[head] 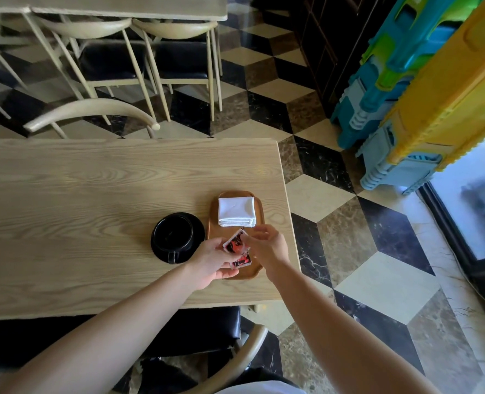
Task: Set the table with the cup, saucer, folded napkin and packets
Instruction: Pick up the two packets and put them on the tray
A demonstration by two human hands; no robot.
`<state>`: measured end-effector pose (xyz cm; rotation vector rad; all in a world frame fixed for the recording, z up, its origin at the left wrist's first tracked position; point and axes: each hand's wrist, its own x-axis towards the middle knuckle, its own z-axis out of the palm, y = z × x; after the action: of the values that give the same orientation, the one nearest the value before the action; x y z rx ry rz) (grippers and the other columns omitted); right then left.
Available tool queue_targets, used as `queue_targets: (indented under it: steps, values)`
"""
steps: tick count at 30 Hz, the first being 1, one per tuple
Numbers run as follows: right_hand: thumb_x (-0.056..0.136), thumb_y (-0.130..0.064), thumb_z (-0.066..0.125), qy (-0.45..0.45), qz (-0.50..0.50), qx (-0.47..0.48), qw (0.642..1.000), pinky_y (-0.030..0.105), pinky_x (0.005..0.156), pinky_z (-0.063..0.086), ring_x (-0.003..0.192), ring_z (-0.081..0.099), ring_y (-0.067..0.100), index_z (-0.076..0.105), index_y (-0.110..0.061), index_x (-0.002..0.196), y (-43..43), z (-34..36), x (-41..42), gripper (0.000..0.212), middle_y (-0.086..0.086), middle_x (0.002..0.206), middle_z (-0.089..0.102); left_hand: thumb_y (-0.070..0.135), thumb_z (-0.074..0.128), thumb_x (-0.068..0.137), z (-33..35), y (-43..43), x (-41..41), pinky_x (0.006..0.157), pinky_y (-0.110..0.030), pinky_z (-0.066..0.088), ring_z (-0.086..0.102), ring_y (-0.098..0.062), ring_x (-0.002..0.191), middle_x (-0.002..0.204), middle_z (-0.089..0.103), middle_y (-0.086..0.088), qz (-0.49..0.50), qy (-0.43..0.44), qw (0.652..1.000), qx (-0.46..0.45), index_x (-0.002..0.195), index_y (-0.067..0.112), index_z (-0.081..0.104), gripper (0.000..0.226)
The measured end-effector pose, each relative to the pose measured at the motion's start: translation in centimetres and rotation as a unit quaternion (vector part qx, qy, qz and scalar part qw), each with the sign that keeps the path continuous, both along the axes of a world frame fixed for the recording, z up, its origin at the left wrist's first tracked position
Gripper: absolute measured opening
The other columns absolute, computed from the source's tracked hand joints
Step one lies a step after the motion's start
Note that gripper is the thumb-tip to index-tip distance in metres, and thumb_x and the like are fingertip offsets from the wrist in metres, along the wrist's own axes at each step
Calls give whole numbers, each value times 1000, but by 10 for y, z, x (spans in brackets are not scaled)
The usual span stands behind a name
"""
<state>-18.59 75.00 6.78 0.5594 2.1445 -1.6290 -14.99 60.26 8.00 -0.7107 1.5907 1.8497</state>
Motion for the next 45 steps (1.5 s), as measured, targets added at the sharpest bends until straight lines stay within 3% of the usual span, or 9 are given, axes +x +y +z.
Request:
queue_targets:
  steps: [6,9,12,15,22,29,34,41,45]
  values:
    - [79,-14,76,-21,25,-26,999,44,75,62,81,74,24,77,-26,83,0,-5,5,12,2,87,77,1,73,80,-4,-3,0,77,-41,57,68,-28,90,104,70,-15,33,-11,999,10,107,9,63,30]
    - [85,-9,69,-16,75,-5,997,31,71,62,82,73,22,76,-25,94,3,2,1,19,3,97,75,12,71,84,-8,-8,0,75,-41,54,65,-29,91,102,69,-17,62,-27,997,35,98,10,65,16]
    - [84,-12,72,-14,129,16,991,21,60,58,82,73,20,74,-32,101,6,8,-1,26,1,98,74,8,70,84,-14,-10,0,75,-41,54,65,-30,91,104,69,-19,62,-32,998,10,99,10,67,15]
    - [76,-15,78,-13,147,31,989,34,72,62,85,72,22,70,-40,100,3,1,2,36,1,97,73,-1,67,83,-17,-8,0,80,-44,55,66,-31,94,107,69,-19,64,-34,997,14,104,9,67,23]
    - [70,-35,84,-36,84,62,994,25,50,55,68,72,18,74,-20,87,-1,-14,8,24,-1,84,75,-8,60,85,-25,-8,-4,78,-40,54,62,-31,98,109,67,-18,38,-42,998,22,109,8,70,30]
    - [77,-27,81,-61,78,70,993,21,46,52,69,73,21,71,-16,77,-3,-29,-9,14,6,86,75,1,69,83,-50,-3,-14,68,-35,54,67,-26,85,100,70,-16,111,-54,991,-46,104,8,67,23]
    - [78,-30,78,-61,71,138,986,36,71,61,77,70,18,69,-23,77,5,-54,-33,12,0,82,73,5,67,87,-72,-2,-26,63,-33,55,65,-23,77,94,69,-11,180,-46,976,-114,89,13,67,9]
    - [80,-27,75,-63,113,164,978,29,68,58,79,71,20,75,-20,91,14,-78,-51,13,-1,85,73,14,72,82,-95,-1,-41,71,-39,61,71,-24,83,92,72,-5,84,16,953,-292,94,19,67,14]
    - [84,-18,71,-52,162,184,968,27,70,57,82,68,19,72,-14,99,16,-84,-53,16,1,85,69,11,70,83,-98,1,-46,69,-20,47,62,-14,85,96,68,-3,-15,62,911,-408,114,11,62,32]
